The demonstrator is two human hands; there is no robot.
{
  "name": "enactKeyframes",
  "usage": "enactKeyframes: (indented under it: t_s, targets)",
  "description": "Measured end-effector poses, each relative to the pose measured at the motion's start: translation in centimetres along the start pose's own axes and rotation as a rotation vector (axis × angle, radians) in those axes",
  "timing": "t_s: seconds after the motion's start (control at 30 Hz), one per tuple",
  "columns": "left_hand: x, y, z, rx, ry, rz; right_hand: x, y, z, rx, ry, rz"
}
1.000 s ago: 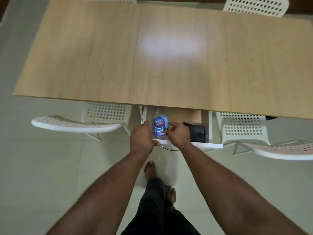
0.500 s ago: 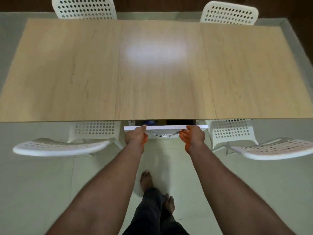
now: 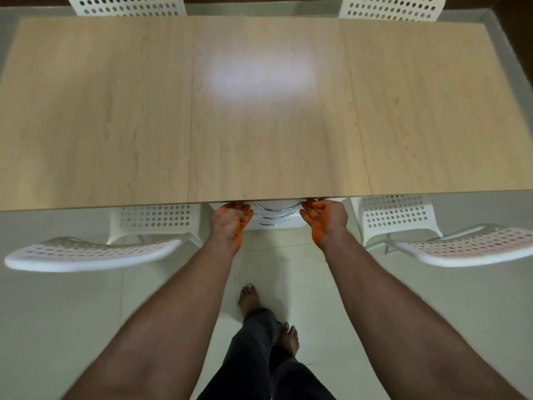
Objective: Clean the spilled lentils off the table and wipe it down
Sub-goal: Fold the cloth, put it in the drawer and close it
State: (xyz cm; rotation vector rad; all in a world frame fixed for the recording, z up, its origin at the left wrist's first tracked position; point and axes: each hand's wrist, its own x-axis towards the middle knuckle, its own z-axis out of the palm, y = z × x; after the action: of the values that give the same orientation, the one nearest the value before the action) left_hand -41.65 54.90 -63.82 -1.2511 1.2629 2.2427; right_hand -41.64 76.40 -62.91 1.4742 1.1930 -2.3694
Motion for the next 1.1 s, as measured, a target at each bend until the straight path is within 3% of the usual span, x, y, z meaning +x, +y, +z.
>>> enactKeyframes:
  t_s: [0.1, 0.2, 0.27, 0.4, 0.53, 0.67, 0.87, 1.0, 1.1]
  targets:
    - [1.3, -1.2, -1.0, 0.202, -0.025, 0.023, 1.3, 1.9, -0.8, -0.308, -0.018, -0.078]
    - [1.5, -2.6, -1.9, 0.546, -0.050, 0.100, 2.4, 4.9, -1.9, -0.932, -0.046, -0.306]
    - [1.5, -3.9, -2.7, 0.828, -0.090, 0.175, 3.0, 6.6, -2.7, -1.307, -0.166, -0.425]
    - [2.9, -5.5, -4.3, 1.360, -0.166, 0.421, 4.9, 8.5, -2.1, -1.731, -0.358, -0.473]
    - [4.9, -6.0, -4.1, 1.569, -0.218, 0.589, 8.4, 9.6, -0.4, -2.010, -0.468, -0.487]
    - [6.2, -6.8, -3.8, 1.723, -0.226, 0.733, 10.7, 10.6, -0.6, -2.184, -0.502, -0.542]
    - [6.8, -8.4, -3.1, 1.764, -0.104, 0.886, 11.3, 11.3, -2.0, -2.171, -0.490, -0.641]
    - [6.4, -9.1, -3.1, 1.764, -0.049, 0.995, 9.6, 11.6, -3.4, -2.157, -0.521, -0.538]
    - [5.4, -9.7, -3.7, 1.756, -0.058, 0.927, 7.7, 12.6, -5.4, -2.127, -0.542, -0.485]
